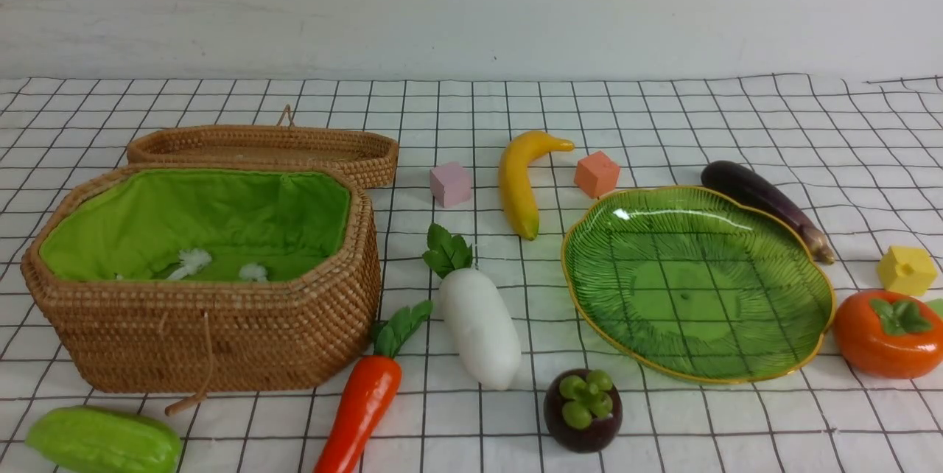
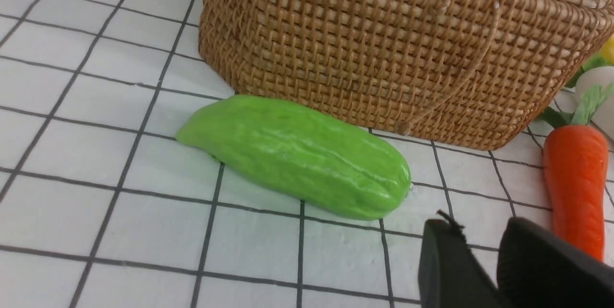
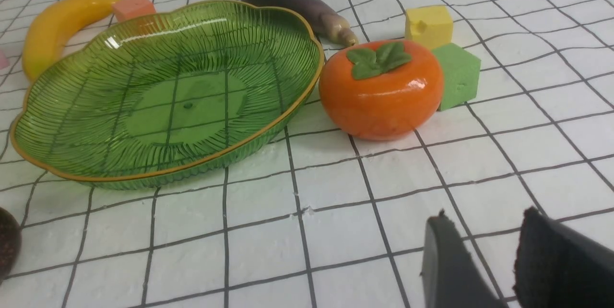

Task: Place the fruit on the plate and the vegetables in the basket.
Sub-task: Take a chayote with your left arm and place it on the basket on the left.

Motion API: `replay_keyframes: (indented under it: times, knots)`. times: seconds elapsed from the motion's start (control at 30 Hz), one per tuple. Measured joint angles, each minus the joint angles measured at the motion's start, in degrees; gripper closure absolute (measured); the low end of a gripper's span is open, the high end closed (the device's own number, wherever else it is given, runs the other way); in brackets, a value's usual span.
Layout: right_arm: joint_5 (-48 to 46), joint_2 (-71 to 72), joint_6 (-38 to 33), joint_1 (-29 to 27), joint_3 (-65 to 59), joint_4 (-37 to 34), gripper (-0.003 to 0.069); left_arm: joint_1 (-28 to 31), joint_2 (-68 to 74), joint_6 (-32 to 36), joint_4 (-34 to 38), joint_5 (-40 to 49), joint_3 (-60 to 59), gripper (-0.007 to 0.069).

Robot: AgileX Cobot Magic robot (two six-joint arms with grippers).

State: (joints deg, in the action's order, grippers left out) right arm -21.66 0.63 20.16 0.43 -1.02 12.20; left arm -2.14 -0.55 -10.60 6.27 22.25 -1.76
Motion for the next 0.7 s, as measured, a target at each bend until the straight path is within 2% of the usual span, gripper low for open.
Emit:
replay_keyframes:
  times: [0.23, 0.3, 0.33, 0.4, 0.43, 0.47, 0.5, 0.53, 0.6, 0.7]
  knots:
    - [0.00, 0.00, 0.00, 0.00, 0.00, 0.00, 0.0420, 0.00, 0.00, -0.26, 1.03, -2.28, 0.00, 0.0456]
    - [0.00, 0.00, 0.00, 0.00, 0.00, 0.00, 0.0420, 0.00, 0.00, -3.44, 8.57, -8.95, 0.00, 0.0456]
    - [0.00, 0.00, 0.00, 0.00, 0.00, 0.00, 0.0420, 0.00, 0.00, -3.80, 9.36, -9.46, 0.00, 0.0456]
    - [0.00, 0.00, 0.00, 0.00, 0.00, 0.00, 0.0420, 0.00, 0.00, -8.60, 20.65, -15.51, 0.00, 0.0456]
    - [0.00, 0.00, 0.00, 0.00, 0.00, 0.00, 0.0420, 0.00, 0.00, -8.96, 21.55, -15.87, 0.00, 0.0456]
    - [0.00, 0.00, 0.00, 0.00, 0.00, 0.00, 0.0420, 0.00, 0.00, -10.61, 27.29, -18.33, 0.00, 0.0456]
    - [0.00, 0.00, 0.00, 0.00, 0.00, 0.00, 0.0420, 0.00, 0.00, -10.89, 28.81, -19.02, 0.00, 0.0456]
    - [0.00, 0.00, 0.00, 0.00, 0.00, 0.00, 0.0420, 0.00, 0.00, -11.46, 34.00, -21.14, 0.00, 0.0456]
    - [0.00, 0.00, 0.00, 0.00, 0.00, 0.00, 0.0420, 0.00, 0.00, -11.10, 36.64, -20.94, 0.38, 0.0463]
    - [0.00, 0.00, 0.00, 0.00, 0.00, 0.00, 0.0420, 0.00, 0.30, -4.68, 36.53, -10.19, 6.63, 0.0552]
